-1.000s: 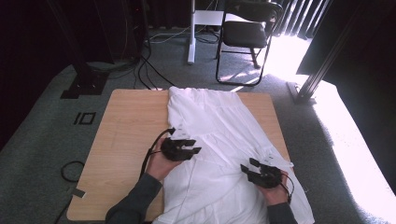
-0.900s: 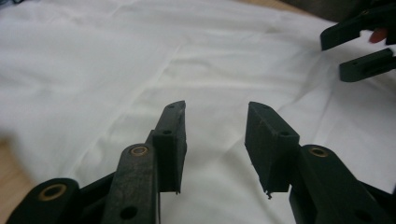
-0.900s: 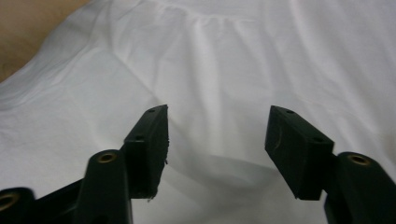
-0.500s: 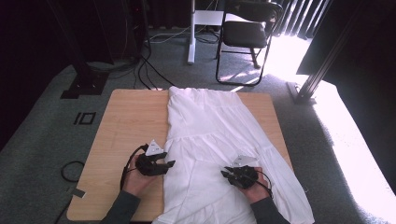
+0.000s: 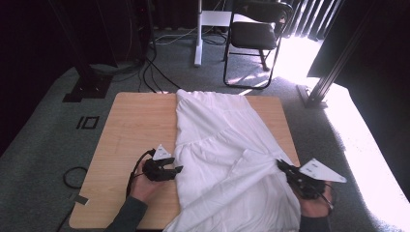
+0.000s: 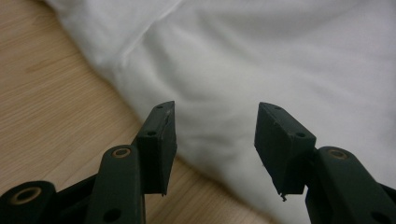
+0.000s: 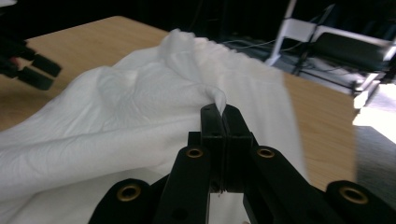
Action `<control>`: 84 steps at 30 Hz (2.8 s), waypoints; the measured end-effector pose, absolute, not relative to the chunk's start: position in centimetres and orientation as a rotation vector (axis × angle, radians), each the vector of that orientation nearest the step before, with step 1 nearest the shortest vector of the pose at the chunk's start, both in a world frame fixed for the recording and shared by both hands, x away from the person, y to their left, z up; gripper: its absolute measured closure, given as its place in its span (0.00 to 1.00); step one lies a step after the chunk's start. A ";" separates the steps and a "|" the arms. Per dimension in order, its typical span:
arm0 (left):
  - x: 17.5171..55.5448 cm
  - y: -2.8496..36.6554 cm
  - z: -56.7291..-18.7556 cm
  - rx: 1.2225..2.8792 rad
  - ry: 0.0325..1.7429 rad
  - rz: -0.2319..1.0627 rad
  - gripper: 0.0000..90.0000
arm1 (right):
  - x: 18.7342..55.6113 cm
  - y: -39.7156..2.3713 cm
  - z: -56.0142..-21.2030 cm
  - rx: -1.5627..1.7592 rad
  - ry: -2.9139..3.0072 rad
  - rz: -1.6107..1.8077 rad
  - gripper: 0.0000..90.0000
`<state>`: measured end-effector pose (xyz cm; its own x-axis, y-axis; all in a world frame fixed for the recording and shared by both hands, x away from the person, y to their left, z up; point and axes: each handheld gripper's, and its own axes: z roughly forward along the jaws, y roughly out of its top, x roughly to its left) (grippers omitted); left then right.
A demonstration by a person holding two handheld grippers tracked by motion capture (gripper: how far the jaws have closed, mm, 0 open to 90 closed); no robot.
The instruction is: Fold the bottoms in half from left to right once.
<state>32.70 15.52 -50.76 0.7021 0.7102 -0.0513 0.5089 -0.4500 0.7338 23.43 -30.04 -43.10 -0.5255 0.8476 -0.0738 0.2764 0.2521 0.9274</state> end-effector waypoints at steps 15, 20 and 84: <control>32.8 14.8 -51.3 2.185 0.918 0.350 0.55 | 23.0 -35.6 -51.1 1.382 1.943 1.028 0.55; 32.8 14.4 -51.6 2.196 0.909 0.343 0.54 | 25.2 -32.9 -50.4 1.302 1.980 1.056 0.48; 33.0 12.1 -52.4 2.232 0.876 0.312 0.48 | 32.3 -32.2 -50.3 1.310 2.091 0.967 1.00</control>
<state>32.97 12.08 -52.43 0.7411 0.6707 -0.0314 0.4995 -0.5195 0.6933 32.28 -32.24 -50.29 -0.4218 0.9061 -0.0333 0.5614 0.2898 0.7751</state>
